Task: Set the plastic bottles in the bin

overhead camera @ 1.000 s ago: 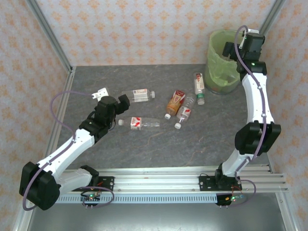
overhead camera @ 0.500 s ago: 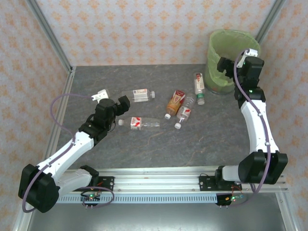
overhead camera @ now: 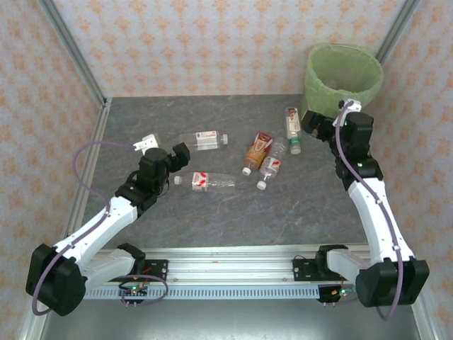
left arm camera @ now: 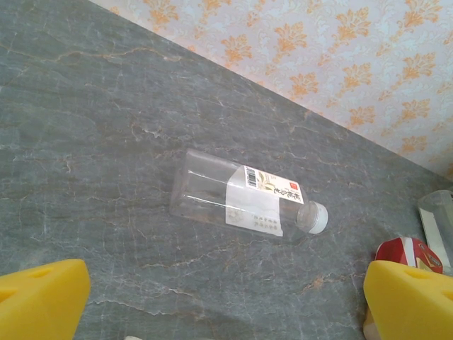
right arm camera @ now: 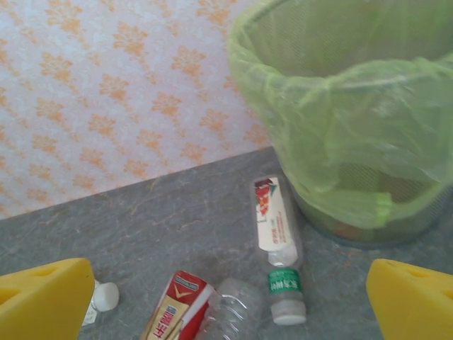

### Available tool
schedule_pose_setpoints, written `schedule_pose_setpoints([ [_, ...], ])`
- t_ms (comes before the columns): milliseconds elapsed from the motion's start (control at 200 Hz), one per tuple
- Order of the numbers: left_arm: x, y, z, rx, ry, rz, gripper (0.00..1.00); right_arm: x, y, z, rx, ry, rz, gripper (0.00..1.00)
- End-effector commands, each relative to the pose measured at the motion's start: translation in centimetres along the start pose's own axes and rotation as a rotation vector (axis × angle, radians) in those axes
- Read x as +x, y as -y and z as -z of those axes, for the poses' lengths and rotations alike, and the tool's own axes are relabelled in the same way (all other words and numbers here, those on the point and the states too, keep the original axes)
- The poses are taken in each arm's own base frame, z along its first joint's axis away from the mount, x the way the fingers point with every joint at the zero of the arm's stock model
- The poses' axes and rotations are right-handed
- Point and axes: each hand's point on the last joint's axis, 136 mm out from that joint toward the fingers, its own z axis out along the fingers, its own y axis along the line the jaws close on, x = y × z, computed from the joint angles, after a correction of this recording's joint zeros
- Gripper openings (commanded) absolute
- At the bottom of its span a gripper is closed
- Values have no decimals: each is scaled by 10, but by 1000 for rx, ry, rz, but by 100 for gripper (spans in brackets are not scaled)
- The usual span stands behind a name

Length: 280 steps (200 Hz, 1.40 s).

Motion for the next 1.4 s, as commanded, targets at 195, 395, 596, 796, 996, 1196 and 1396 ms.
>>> schedule_pose_setpoints([
  [195, -6, -2, -8, -30, 24, 21, 100, 95, 40, -17, 158, -301, -99, 99],
  [395, -6, -3, -8, -39, 23, 22, 100, 132, 48, -50, 160, -404, -85, 97],
  [596, -5, -6, -7, -54, 13, 28, 100, 156, 62, -80, 219, -439, -86, 90],
  [796, -6, -9, -5, -71, 13, 27, 100, 187, 70, -106, 251, -537, -48, 88],
  [996, -7, -8, -5, -75, 12, 33, 100, 202, 74, -130, 260, -581, -16, 82],
  [1196, -6, -7, -8, -76, 0, 34, 100, 202, 71, -151, 263, -620, 4, 79],
  [1396, -5, -6, -9, -79, -6, 31, 100, 211, 73, -165, 288, -681, -5, 69],
])
